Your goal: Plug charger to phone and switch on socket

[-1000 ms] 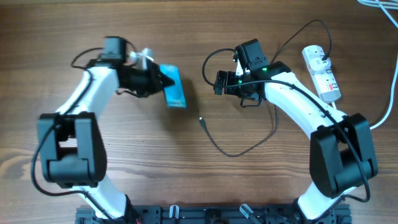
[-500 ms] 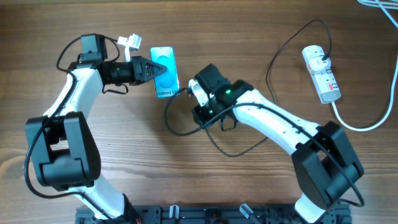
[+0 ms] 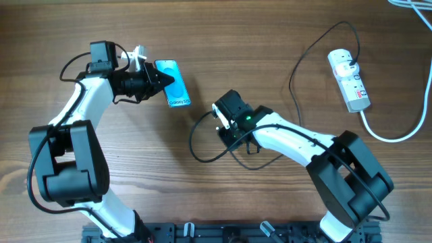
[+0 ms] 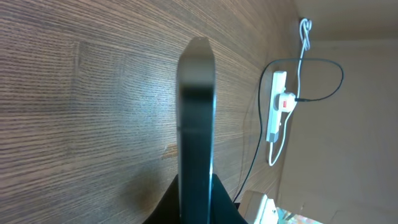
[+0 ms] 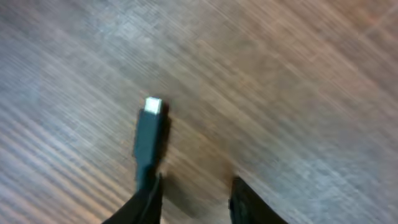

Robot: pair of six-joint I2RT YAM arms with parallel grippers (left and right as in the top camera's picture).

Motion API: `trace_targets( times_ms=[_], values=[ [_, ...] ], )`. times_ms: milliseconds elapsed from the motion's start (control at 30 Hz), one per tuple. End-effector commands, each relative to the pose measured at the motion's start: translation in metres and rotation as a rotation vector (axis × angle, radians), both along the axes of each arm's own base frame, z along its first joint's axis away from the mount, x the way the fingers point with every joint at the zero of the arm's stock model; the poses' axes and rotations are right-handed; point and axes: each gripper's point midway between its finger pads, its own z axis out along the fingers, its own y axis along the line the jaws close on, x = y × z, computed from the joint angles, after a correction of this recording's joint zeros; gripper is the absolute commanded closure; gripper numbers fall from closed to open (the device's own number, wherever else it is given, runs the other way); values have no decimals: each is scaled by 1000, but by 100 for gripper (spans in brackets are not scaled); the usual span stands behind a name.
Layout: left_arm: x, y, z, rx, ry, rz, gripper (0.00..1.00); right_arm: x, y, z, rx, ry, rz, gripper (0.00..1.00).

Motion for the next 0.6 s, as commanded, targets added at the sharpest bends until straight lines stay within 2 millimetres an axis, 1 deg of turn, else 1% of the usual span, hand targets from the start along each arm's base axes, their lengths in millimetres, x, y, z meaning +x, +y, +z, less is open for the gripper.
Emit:
trace_targets(
  times_ms=[0,67,100,167,233,300,333,367,400,433,467,500,567],
  values=[
    [0,0,1,-20,7,4,96,1,-11,-10,-57,-13,-12,80],
    [0,0,1,-24,17,12,96,1,-8,-9,-42,-10,-11,86],
    [0,0,1,-24,16,12,96,3,-7,-9,-35,-19,-12,86],
    [1,0,1,-23,10,12,96,17,-1,-4,-14,-83,-23,86],
    [2,0,2,-23,3,12,96,38,5,6,6,-178,-42,87],
    [3,0,2,-22,-1,12,96,43,12,14,33,-187,-40,87],
    [3,0,2,-22,-2,12,96,42,17,16,50,-177,-29,87],
    [3,0,2,-22,-2,12,96,37,23,17,73,-151,11,83],
    [4,0,3,-22,-6,12,96,26,32,17,108,-106,96,79],
    [4,0,3,-22,-9,12,96,11,40,17,151,-47,187,72],
    [4,0,3,-22,-9,12,96,2,42,16,167,-9,210,68],
    [4,0,3,-22,-9,12,96,-1,41,15,166,7,207,67],
    [5,0,3,-21,-12,12,96,-2,40,14,171,27,158,70]
  ],
)
